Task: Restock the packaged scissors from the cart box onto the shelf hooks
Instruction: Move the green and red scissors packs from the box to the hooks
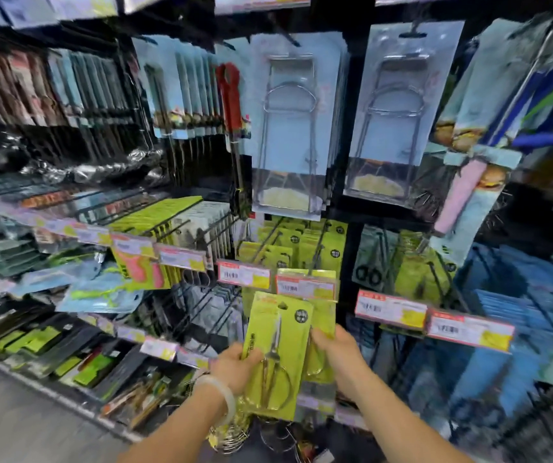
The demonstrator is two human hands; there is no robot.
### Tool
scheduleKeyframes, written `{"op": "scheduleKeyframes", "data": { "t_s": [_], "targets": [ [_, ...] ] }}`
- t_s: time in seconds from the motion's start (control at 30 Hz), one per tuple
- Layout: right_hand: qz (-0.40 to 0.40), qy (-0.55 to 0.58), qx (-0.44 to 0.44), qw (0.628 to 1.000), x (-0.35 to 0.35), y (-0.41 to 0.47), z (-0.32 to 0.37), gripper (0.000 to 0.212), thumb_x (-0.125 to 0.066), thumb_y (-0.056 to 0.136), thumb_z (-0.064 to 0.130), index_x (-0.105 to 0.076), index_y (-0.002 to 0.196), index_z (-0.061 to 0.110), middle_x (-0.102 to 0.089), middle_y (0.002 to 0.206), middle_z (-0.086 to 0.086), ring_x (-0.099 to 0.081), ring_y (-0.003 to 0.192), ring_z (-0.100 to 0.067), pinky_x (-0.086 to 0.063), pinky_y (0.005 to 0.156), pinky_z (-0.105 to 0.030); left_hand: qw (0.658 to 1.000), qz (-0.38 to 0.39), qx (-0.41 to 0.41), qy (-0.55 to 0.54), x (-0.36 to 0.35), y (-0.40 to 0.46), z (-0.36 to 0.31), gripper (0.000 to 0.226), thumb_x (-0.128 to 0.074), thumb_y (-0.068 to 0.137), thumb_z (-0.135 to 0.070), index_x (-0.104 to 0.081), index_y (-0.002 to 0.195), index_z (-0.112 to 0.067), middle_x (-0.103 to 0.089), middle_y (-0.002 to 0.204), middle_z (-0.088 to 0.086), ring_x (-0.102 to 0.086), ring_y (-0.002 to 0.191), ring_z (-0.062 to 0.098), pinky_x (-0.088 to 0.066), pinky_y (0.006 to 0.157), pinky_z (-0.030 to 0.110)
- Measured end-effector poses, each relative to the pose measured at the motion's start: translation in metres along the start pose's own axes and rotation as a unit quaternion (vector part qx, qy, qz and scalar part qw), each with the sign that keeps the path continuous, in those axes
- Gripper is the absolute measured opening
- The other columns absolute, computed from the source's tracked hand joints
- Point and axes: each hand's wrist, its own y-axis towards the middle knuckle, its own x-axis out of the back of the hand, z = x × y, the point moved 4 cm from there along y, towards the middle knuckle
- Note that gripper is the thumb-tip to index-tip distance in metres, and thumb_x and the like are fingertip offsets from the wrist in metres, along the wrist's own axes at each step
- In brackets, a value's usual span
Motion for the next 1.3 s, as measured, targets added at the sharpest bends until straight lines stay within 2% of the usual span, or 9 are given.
{"op": "scheduleKeyframes", "data": {
  "t_s": [0.3,0.43,0.57,0.7,0.8,0.93,1.03,1.17,1.3],
  "targets": [
    [-0.029,0.014,-0.041,0.999,0.004,0.024,-0.021,0.058,-0.054,0.093,0.034,-0.034,0.143,0.012,-0.042,0.146,-0.006,-0.043,0.131,-0.026,-0.032,0.112,-0.046,0.998,0.022,0.004,-0.062,-0.006,0.012,0.005,0.021,-0.055,0.093,-0.028,-0.063,0.110,-0.016,-0.064,0.120,0.009,-0.060,0.109,0.027,-0.046,0.100,0.047],
    [-0.083,-0.149,-0.031,0.985,0.007,0.031,-0.015,0.064,-0.040,0.096,0.045,-0.021,0.146,0.011,-0.040,0.143,-0.011,-0.043,0.128,-0.032,-0.038,0.105,-0.041,0.998,0.031,0.005,-0.051,-0.005,0.015,0.006,0.040,-0.053,0.093,-0.033,-0.052,0.128,-0.015,-0.056,0.133,0.009,-0.052,0.123,0.030,-0.042,0.104,0.050],
    [-0.033,-0.119,0.002,0.992,0.004,0.014,-0.020,0.043,-0.043,0.093,0.050,-0.053,0.120,0.019,-0.058,0.106,0.004,-0.056,0.097,-0.014,-0.043,0.088,-0.031,0.998,0.037,-0.007,-0.049,-0.009,0.022,0.006,0.030,-0.053,0.093,-0.031,-0.058,0.119,-0.019,-0.060,0.128,0.006,-0.055,0.119,0.027,-0.043,0.104,0.048],
    [0.072,-0.149,0.022,0.986,-0.014,-0.009,-0.034,0.029,-0.058,0.088,0.041,-0.062,0.109,0.022,-0.068,0.105,0.000,-0.063,0.100,-0.009,-0.053,0.082,-0.025,0.998,0.044,-0.023,-0.038,-0.018,0.027,0.002,0.005,-0.055,0.091,-0.032,-0.059,0.088,-0.030,-0.066,0.102,0.000,-0.061,0.094,0.017,-0.049,0.084,0.033],
    [0.025,-0.148,0.054,0.987,-0.010,-0.012,-0.031,0.010,-0.062,0.088,0.016,-0.061,0.098,0.021,-0.069,0.105,0.000,-0.064,0.101,-0.017,-0.053,0.091,-0.038,0.997,0.054,-0.028,-0.056,-0.026,0.029,-0.003,0.010,-0.062,0.088,-0.028,-0.065,0.089,-0.019,-0.070,0.094,0.002,-0.065,0.087,0.016,-0.053,0.079,0.032],
    [-0.014,-0.140,0.117,0.983,-0.001,-0.013,-0.006,0.013,-0.057,0.091,0.010,-0.061,0.103,0.012,-0.066,0.105,-0.003,-0.061,0.100,-0.018,-0.051,0.086,-0.028,0.994,0.046,-0.060,-0.082,-0.028,0.037,-0.020,0.011,-0.068,0.084,-0.028,-0.070,0.079,-0.018,-0.071,0.088,0.007,-0.066,0.071,0.007,-0.052,0.063,0.021],
    [-0.028,-0.112,0.152,0.982,0.001,-0.011,0.016,0.016,-0.057,0.091,0.009,-0.060,0.098,0.022,-0.065,0.102,0.002,-0.060,0.098,-0.015,-0.049,0.085,-0.023,0.992,0.028,-0.075,-0.099,-0.026,0.043,-0.037,0.038,-0.067,0.084,-0.030,-0.066,0.106,0.000,-0.067,0.106,0.019,-0.065,0.097,0.024,-0.049,0.091,0.033],
    [-0.056,-0.103,0.149,0.982,-0.001,0.000,0.022,0.013,-0.055,0.092,0.011,-0.056,0.102,0.020,-0.063,0.099,0.005,-0.058,0.095,-0.011,-0.045,0.074,-0.016,0.987,0.030,-0.084,-0.133,-0.026,0.049,-0.048,0.006,-0.067,0.085,-0.029,-0.068,0.086,-0.023,-0.070,0.085,-0.009,-0.064,0.081,0.008,-0.049,0.069,0.020],
    [-0.065,-0.113,0.130,0.983,-0.001,0.005,0.009,0.008,-0.055,0.093,0.013,-0.058,0.097,0.019,-0.064,0.095,0.003,-0.059,0.084,-0.006,-0.045,0.067,-0.012,0.989,0.033,-0.079,-0.124,-0.030,0.050,-0.043,0.006,-0.066,0.086,-0.025,-0.066,0.080,-0.023,-0.069,0.081,-0.007,-0.063,0.077,0.009,-0.050,0.070,0.022]
  ]
}}
